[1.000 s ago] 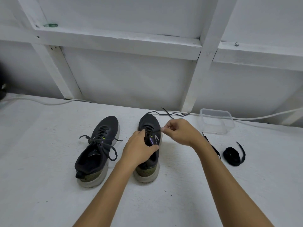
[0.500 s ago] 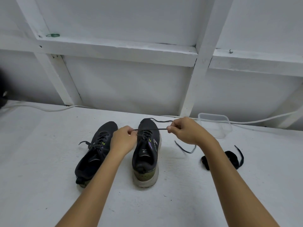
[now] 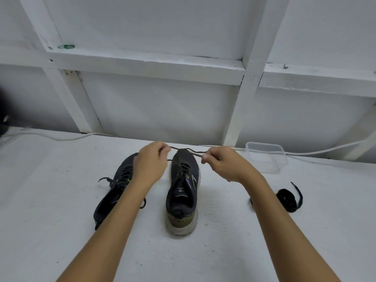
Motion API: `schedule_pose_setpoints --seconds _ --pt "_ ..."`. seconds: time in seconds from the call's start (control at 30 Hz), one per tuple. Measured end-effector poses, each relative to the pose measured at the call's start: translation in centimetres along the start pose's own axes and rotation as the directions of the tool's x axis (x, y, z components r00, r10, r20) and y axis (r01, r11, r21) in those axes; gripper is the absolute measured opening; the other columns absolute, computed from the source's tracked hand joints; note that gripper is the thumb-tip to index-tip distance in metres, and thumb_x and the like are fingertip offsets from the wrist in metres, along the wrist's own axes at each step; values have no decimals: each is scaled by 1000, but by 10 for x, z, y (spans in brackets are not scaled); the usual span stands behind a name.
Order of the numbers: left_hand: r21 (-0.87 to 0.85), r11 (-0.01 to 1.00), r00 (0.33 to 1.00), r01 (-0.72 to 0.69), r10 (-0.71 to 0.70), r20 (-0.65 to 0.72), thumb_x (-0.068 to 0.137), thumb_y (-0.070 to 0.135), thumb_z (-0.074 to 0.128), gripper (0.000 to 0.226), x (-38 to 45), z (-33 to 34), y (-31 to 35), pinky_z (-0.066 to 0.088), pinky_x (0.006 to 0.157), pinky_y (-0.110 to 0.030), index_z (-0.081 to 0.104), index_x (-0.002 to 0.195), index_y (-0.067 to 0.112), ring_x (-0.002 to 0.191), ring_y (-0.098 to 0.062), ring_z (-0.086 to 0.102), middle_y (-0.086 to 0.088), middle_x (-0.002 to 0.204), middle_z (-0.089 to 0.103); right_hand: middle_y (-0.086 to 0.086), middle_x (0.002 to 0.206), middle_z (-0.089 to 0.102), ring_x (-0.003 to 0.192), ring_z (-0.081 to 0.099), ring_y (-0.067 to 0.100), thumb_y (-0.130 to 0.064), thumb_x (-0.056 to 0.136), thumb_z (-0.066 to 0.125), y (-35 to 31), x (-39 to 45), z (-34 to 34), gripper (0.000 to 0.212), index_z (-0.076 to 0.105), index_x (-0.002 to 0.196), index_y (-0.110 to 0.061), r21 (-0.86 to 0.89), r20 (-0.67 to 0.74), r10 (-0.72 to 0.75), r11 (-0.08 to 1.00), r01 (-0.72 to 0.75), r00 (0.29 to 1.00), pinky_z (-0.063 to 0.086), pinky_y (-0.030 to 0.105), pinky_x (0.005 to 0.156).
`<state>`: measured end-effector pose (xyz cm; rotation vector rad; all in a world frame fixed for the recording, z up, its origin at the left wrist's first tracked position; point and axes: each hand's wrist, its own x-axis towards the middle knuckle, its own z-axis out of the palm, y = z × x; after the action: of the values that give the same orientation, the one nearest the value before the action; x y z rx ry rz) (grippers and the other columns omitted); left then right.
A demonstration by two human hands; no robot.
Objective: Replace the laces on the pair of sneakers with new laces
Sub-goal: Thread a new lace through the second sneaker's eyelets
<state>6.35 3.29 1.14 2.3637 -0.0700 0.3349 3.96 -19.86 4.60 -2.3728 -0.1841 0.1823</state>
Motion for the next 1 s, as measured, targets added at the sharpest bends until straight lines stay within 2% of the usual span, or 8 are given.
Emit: schedule_pose_setpoints --seconds 0.1,0.2,0.3,0.47,0.6,0.73,0.9,1.0 --pt "143 974 984 178 -176 -31 101 29 52 19 2 -6 -17 50 85 -42 69 104 20 101 -27 62 4 98 68 -8 64 54 56 46 10 -34 103 52 4 -3 1 27 70 82 -29 -5 -5 12 1000 -12 1000 39 26 57" --pt "200 977 997 -74 65 49 100 40 47 40 -3 -5 -12 45 100 -47 64 128 16 124 -29 54 -2 130 64 -6 64 53 57 45 11 -32 103 52 -1 -3 4 27 71 86 -22 -8 10 17 1000 -17 1000 38 26 58" --pt "94 934 926 -345 322 199 101 42 40 50 -7 2 8 29 114 -50 54 143 20 144 -23 36 5 146 54 -10 63 53 57 46 8 -32 103 53 -9 0 6 28 71 88 -18 -28 10 -8 1000 8 1000 37 24 57" --pt "118 932 891 -342 282 357 105 33 47 23 -7 10 29 12 118 -59 67 113 28 124 -13 42 23 104 56 0 71 62 60 49 10 -34 102 55 -16 2 8 29 70 86 -14 -42 22 -28 999 29 999 40 24 57" --pt "201 961 965 -191 146 216 105 33 43 23 4 3 14 20 116 -59 66 105 27 114 -19 51 16 106 66 -5 74 70 71 64 17 -31 103 52 -2 -4 4 28 71 86 -20 -19 37 54 998 -53 998 52 32 71" --pt "253 966 995 -60 38 93 104 28 45 24 9 -5 -8 33 106 -59 68 107 25 107 -24 56 10 101 70 -7 78 73 67 64 6 -23 104 47 13 -10 5 28 69 88 -26 24 56 129 991 -130 990 50 25 67" --pt "251 968 1000 9 -8 -7 102 26 52 22 3 -1 -11 40 99 -58 71 112 21 108 -31 56 1 110 68 -7 85 77 77 70 7 -18 106 45 17 -11 18 24 66 95 -23 151 95 174 971 -187 980 46 21 66" --pt "194 980 995 -43 60 -85 96 22 63 23 -10 3 -4 47 85 -45 68 118 18 105 -31 53 -4 113 62 -9 90 74 88 68 11 -23 103 53 24 -10 31 18 69 94 -22 231 -11 248 943 -239 969 47 24 70"
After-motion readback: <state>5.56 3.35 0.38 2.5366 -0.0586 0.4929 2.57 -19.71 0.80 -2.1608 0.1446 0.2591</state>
